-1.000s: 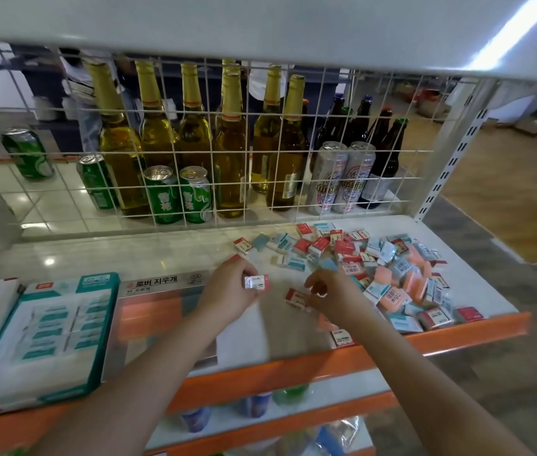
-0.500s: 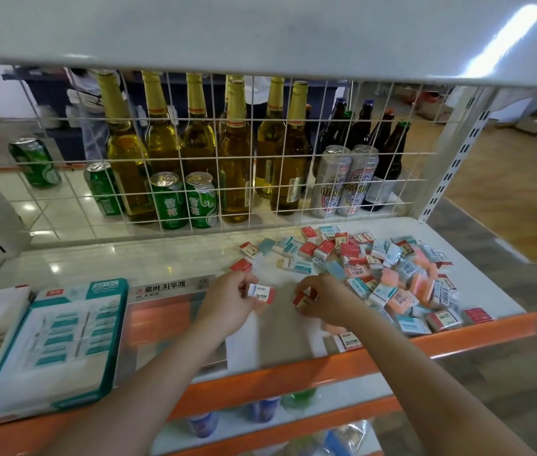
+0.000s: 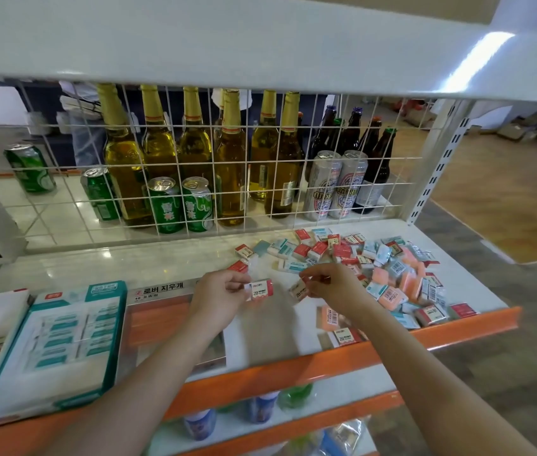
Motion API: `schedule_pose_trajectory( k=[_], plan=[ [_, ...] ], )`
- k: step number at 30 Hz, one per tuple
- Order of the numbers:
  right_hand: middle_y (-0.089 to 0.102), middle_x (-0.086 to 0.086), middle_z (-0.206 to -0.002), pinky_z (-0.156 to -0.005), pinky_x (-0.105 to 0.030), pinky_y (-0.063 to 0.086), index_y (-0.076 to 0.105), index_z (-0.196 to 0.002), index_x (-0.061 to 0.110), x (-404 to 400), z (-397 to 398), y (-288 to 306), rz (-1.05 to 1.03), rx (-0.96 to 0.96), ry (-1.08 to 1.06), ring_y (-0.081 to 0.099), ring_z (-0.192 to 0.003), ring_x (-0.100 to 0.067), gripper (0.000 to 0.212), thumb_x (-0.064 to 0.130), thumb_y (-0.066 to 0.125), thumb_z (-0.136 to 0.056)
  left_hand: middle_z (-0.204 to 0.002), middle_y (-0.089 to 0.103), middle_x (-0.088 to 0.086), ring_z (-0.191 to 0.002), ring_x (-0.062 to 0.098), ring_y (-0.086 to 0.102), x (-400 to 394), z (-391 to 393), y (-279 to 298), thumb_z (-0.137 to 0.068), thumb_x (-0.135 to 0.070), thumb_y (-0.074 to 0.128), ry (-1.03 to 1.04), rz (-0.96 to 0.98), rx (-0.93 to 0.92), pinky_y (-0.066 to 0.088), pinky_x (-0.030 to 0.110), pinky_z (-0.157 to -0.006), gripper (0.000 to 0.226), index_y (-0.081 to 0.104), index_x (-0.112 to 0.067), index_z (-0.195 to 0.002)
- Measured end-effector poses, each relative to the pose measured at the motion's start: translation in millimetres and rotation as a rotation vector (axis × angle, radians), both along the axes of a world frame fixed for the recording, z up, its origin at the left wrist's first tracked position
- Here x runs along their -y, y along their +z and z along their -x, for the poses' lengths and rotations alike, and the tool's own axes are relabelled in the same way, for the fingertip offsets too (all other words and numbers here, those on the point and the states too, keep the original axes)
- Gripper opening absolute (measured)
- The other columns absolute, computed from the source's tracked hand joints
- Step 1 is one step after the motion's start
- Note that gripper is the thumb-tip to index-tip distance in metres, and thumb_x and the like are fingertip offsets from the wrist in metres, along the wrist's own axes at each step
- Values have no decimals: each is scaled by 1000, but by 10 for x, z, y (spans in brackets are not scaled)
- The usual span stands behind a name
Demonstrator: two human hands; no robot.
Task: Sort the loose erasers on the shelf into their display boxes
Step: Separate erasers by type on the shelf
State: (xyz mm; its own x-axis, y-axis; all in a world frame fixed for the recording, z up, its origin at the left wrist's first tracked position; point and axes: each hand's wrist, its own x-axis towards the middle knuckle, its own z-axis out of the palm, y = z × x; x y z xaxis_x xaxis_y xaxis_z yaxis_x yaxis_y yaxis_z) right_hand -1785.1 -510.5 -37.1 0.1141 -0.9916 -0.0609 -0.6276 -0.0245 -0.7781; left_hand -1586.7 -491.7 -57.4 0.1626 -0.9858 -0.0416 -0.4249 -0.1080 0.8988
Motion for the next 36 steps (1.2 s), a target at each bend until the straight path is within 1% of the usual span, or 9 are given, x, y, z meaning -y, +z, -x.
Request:
schedule_pose_trajectory(
  k=[2,5,10,15,22,24,29,33,36],
  plan=[
    [63,-6,-88,-86,-32,54,64,-107,5,-64,16,7,-27,138,-39,61,-80,-18,21,0,54,-89,-90,66,5,-85,16,62,-21,-1,-7,-79,-2,67,2,-6,-30,46,24,-78,19,68,-20,-85],
    [62,-4,-82,-85,-35,55,63,-98,10,-178,24,0,-29,242,-66,62,-80,-21,18,-2,56,-87,-90,65,3,-85,15,60,-58,8,-18,-79,0,67,-8,-4,-49,44,24,-79,18,70,-13,-92],
    [63,-2,-79,-66,-18,50,63,-103,3,-310,31,-27,-34,243,-99,58,-67,-13,19,-3,57,-86,-88,64,-1,-85,13,59,-124,40,-16,-79,1,67,-42,7,-23,43,20,-76,20,70,-12,-95],
    [63,-5,-76,-62,-16,48,64,-103,1,-368,42,-22,-19,235,-112,56,-64,-14,20,-3,59,-85,-86,64,-2,-84,13,60,-197,72,1,-81,1,65,-78,15,7,44,13,-70,19,68,-14,-91],
    [68,-18,-93,-71,-27,49,64,-104,2,-410,23,23,5,207,-105,57,-76,-18,20,-1,61,-84,-95,67,4,-86,14,62,-301,67,48,-83,-2,64,-60,48,63,45,12,-71,20,69,-11,-100],
    [68,-14,-95,-71,-22,50,63,-105,2,-417,-1,40,6,214,-100,59,-78,-16,21,-1,60,-85,-96,67,3,-84,11,61,-332,44,64,-83,-2,64,-48,54,62,47,13,-71,20,69,-11,-101],
    [61,5,-74,-50,-4,41,63,-102,5,-423,-159,67,18,225,-68,52,-62,-3,19,-2,59,-85,-96,65,-1,-79,3,57,-396,-91,99,-83,-2,64,4,74,69,45,14,-68,21,66,-21,-90],
    [62,6,-73,-50,-3,41,64,-100,5,-418,-401,86,3,260,-47,55,-65,-3,20,-4,59,-83,-100,61,-6,-83,1,55,-478,-292,141,-86,-5,62,42,100,112,41,9,-64,21,66,-19,-101],
    [63,6,-72,-53,-8,43,64,-95,11,-423,-663,129,-9,291,-18,56,-66,-6,17,-2,60,-83,-107,63,-6,-95,7,58,-552,-523,191,-87,-10,61,89,122,178,48,16,-74,21,65,-23,-104]
  ],
)
